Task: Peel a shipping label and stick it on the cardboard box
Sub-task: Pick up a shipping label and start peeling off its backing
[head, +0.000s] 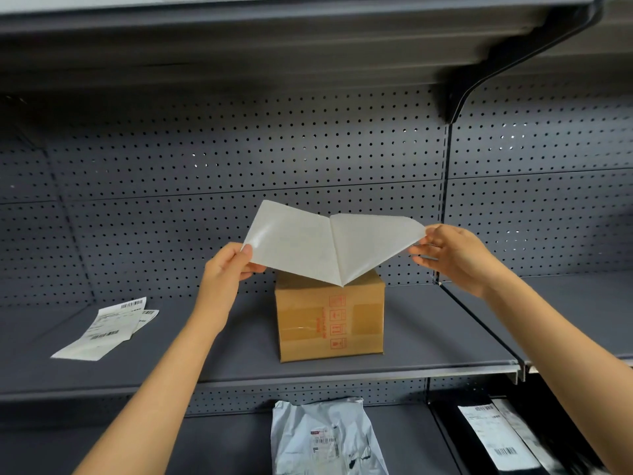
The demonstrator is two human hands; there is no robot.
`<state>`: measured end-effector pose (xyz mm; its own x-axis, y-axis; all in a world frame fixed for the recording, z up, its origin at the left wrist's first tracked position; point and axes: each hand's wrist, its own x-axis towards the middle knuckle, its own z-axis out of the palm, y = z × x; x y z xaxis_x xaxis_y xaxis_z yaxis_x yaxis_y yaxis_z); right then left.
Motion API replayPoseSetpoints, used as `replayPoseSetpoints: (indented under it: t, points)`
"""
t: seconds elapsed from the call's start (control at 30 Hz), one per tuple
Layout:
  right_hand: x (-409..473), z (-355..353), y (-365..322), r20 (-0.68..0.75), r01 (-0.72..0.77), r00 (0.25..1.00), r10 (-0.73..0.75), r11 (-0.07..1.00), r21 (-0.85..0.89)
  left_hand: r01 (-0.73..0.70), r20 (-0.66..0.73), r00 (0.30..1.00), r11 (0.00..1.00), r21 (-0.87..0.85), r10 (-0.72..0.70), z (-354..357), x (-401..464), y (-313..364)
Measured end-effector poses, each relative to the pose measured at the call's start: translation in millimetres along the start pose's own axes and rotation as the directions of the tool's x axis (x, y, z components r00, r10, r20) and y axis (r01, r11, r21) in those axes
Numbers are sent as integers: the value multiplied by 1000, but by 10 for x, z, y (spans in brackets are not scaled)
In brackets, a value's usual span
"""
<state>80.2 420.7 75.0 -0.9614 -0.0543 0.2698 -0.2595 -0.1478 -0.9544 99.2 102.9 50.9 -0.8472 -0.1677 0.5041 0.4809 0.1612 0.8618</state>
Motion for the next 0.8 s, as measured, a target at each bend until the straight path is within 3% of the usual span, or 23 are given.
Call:
replayPoseSetpoints:
  t: [0.4, 0.63, 0.8]
  points:
    - [17, -220, 19, -135, 37, 991, -5, 970, 240, -16, 65, 998, 993, -113, 24, 72, 46, -36]
    - [93, -405, 136, -284, 60, 956, 68, 907, 417, -6, 58, 998, 989, -146, 15, 104, 69, -56]
    - [87, -496, 298, -363, 37, 924, 123, 913, 405, 4, 56, 998, 990, -138, 4, 90, 75, -79]
